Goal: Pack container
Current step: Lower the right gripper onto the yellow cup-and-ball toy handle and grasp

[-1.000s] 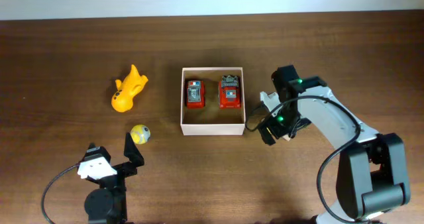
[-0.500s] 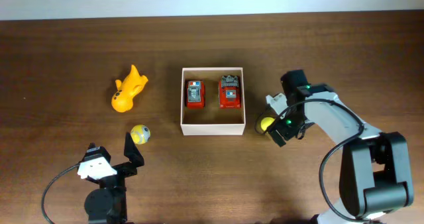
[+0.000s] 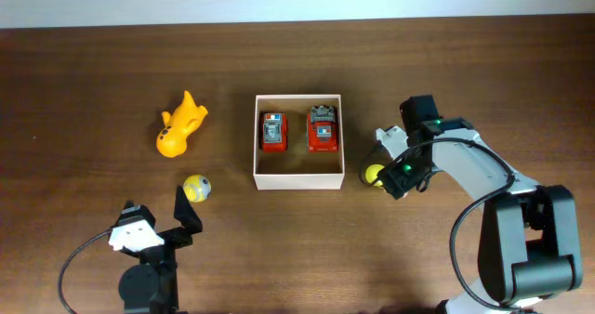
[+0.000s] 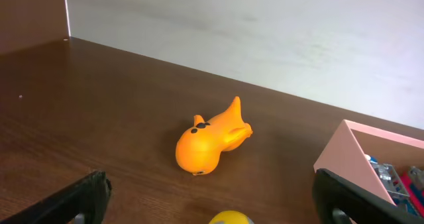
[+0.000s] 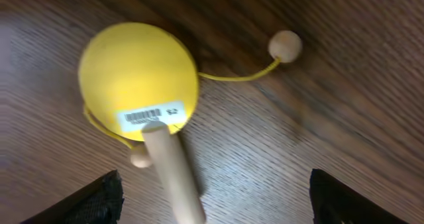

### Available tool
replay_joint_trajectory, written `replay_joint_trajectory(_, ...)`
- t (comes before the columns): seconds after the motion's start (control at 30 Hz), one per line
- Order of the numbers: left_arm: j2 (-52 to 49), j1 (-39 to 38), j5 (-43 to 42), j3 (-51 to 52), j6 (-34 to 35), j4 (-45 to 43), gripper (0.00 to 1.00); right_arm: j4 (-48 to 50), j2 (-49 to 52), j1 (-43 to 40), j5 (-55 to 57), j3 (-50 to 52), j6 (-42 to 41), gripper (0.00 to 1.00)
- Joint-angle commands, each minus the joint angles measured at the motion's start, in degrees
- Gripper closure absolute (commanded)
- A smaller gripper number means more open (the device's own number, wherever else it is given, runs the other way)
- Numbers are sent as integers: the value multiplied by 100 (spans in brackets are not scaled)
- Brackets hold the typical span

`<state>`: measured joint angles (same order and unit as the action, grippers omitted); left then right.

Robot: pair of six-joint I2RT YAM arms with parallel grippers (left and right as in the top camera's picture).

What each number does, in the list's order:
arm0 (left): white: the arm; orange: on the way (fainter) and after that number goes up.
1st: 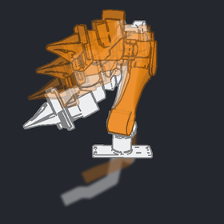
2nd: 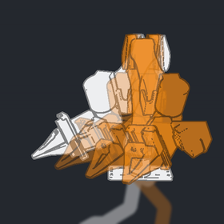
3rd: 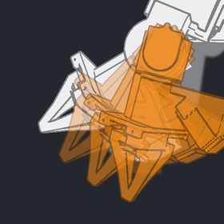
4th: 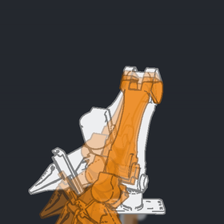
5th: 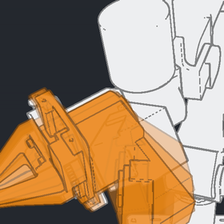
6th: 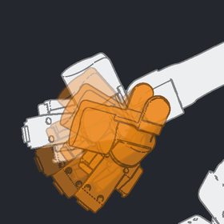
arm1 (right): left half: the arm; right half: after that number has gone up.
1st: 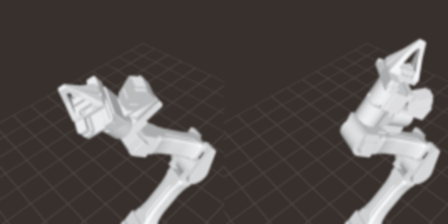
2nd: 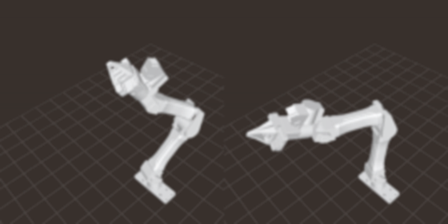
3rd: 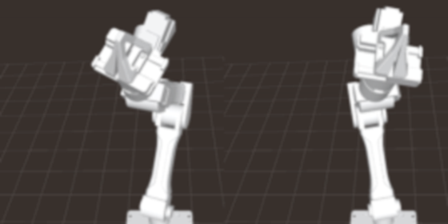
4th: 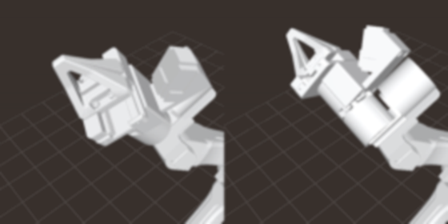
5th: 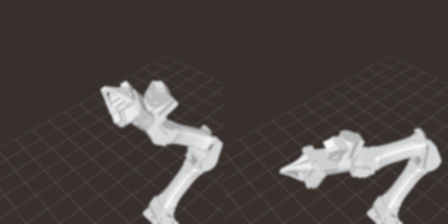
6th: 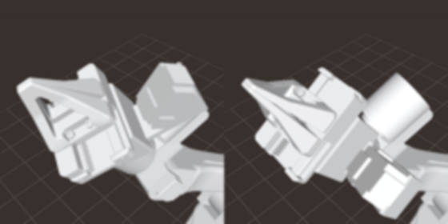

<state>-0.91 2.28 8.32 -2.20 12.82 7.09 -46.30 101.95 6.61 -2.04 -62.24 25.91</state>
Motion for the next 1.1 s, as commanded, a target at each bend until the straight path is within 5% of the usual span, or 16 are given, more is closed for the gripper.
replay_joint_trajectory(0.0,28,24,-42,35,-116,-17,1,15,-20,-37,-365,72,35,16)
replay_joint_trajectory(0.43,28,24,-42,35,-116,-15,1,424,-20,-37,-529,483,-435,30)
replay_joint_trajectory(0.6,28,24,-42,35,-116,-15,1,487,-22,-37,-531,487,-435,55)
replay_joint_trajectory(1.07,28,24,-42,35,-116,-17,1,514,-22,-37,-531,636,-673,64)
